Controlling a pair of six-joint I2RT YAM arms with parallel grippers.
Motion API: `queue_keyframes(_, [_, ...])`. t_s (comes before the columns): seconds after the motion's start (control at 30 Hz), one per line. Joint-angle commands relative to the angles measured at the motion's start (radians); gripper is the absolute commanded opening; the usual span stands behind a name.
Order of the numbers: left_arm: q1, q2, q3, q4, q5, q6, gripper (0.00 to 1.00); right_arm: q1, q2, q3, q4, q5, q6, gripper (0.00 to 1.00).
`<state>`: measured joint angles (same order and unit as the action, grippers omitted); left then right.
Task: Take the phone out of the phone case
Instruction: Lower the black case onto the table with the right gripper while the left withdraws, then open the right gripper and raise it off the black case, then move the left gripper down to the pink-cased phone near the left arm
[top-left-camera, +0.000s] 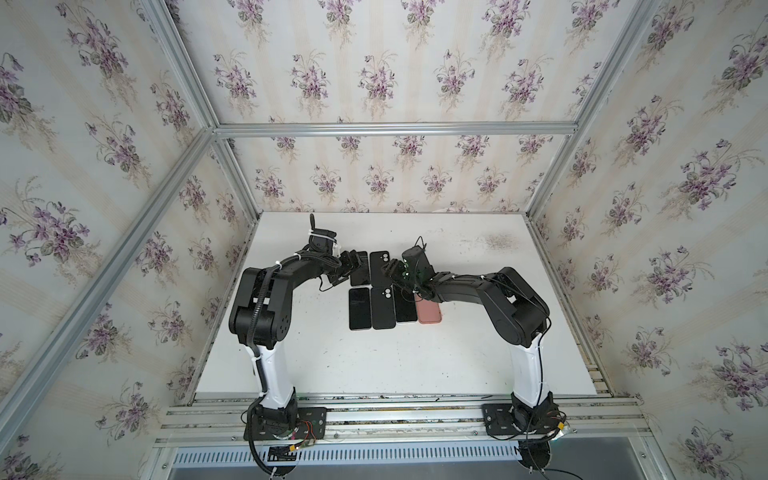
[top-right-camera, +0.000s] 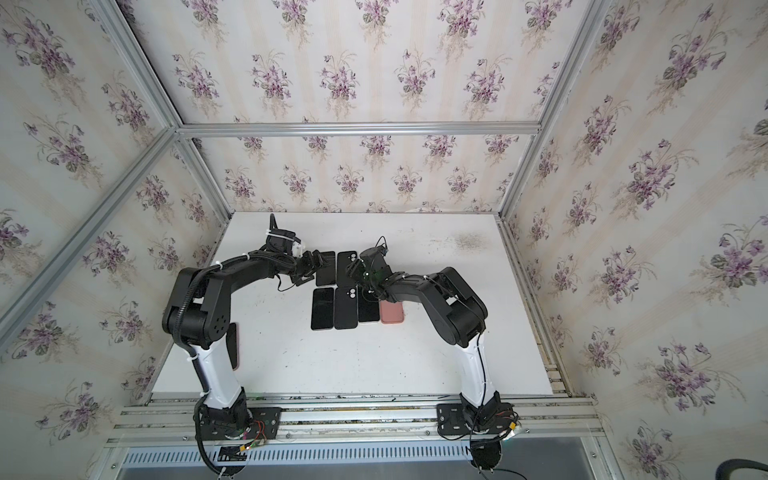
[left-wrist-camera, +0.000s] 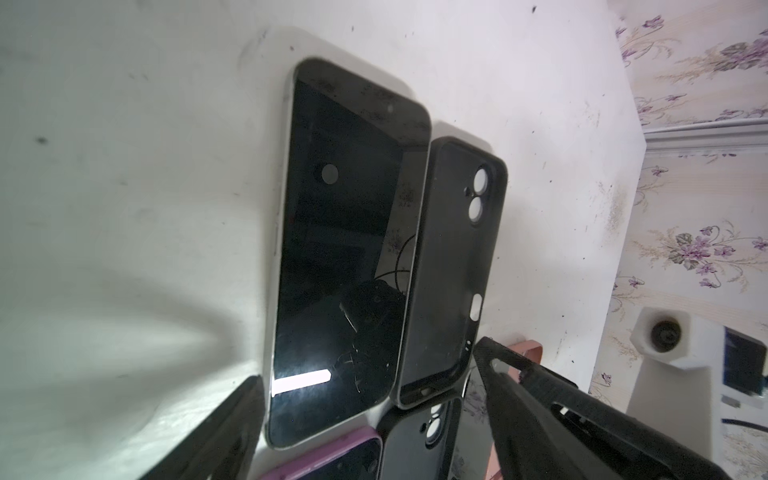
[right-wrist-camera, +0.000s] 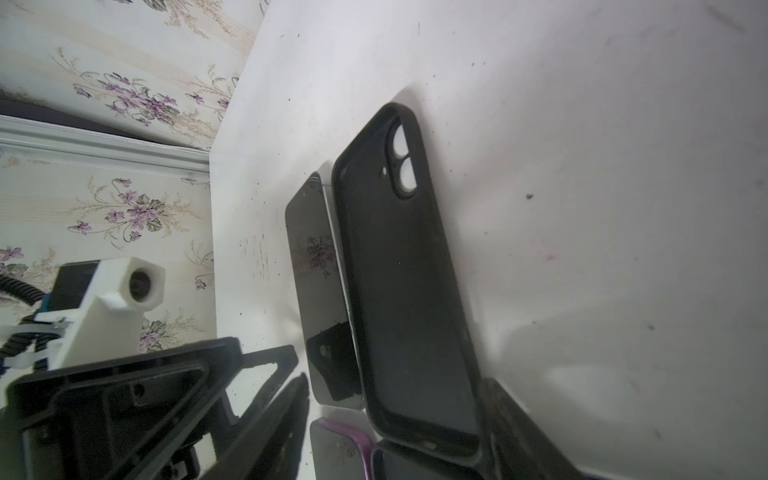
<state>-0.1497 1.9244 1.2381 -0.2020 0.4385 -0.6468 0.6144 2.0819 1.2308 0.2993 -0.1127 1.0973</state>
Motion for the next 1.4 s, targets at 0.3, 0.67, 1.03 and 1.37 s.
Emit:
queue_keyframes(0.3, [0.03, -0.328, 0.037, -0.329, -0.362, 0.144, 0.97, -0.018, -0.184, 0.034, -0.157, -0.034, -0.322, 0.85])
queue_keyframes(0.67, [0.075, -0.637, -0.083, -0.596, -0.565, 0.195, 1.0, -0.021, -0.528, -0.108, -0.306, 0.021, -0.623, 0.98])
queue_keyframes(1.03, [0.278, -0.873, -0.427, -0.627, -0.334, -0.087, 1.0, -0.037, -0.635, -0.175, -0.325, -0.001, -0.631, 0.99])
queue_keyframes(1.37, [0.417, -0.929, -0.58, -0.64, -0.505, -0.213, 1.0, -0.059, -0.637, -0.18, -0.348, -0.041, -0.628, 0.99])
